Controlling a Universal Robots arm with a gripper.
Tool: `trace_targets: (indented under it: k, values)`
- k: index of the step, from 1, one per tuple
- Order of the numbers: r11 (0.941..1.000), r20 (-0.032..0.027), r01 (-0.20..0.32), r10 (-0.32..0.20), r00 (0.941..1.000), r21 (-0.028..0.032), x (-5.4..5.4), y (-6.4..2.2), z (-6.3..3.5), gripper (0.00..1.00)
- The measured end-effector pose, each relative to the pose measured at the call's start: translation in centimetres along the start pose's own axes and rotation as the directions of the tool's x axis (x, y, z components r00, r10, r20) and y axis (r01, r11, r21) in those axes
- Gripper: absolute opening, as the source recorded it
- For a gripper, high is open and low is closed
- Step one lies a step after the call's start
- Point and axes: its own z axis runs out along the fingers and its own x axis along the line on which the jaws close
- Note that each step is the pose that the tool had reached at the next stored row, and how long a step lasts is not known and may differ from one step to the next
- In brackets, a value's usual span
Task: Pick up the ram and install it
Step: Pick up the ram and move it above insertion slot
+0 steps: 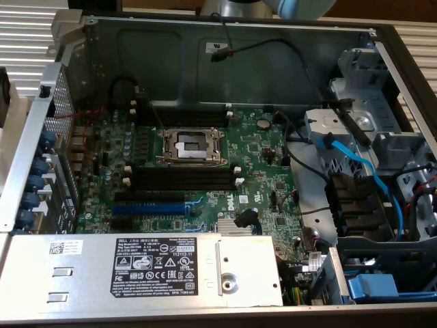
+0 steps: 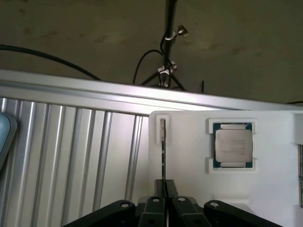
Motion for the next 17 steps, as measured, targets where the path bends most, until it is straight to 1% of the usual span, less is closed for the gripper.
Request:
trace_targets:
  k: [4, 7, 8, 11, 12, 17]
  values:
    - [1.0000, 0.0000, 0.000, 0.000, 1.0000, 0.0001, 0.1, 0.05, -1.80, 0.12]
    - [1.0000, -0.0013, 0.000, 0.000, 1.0000, 0.0000, 0.2, 0.08, -3.18, 0.12]
    - [1.0000, -0.0033, 0.000, 0.000, 1.0000, -0.0004, 0.2, 0.10, -3.63, 0.12]
    - [1.0000, -0.0129, 0.000, 0.000, 0.9999, -0.0012, 0.2, 0.13, -4.78, 0.12]
    - [1.0000, -0.0151, 0.000, 0.000, 0.9999, -0.0017, 0.2, 0.14, -5.23, 0.12]
    - [1.0000, -0.0217, 0.000, 0.000, 0.9998, -0.0023, 0.1, 0.18, -7.52, 0.12]
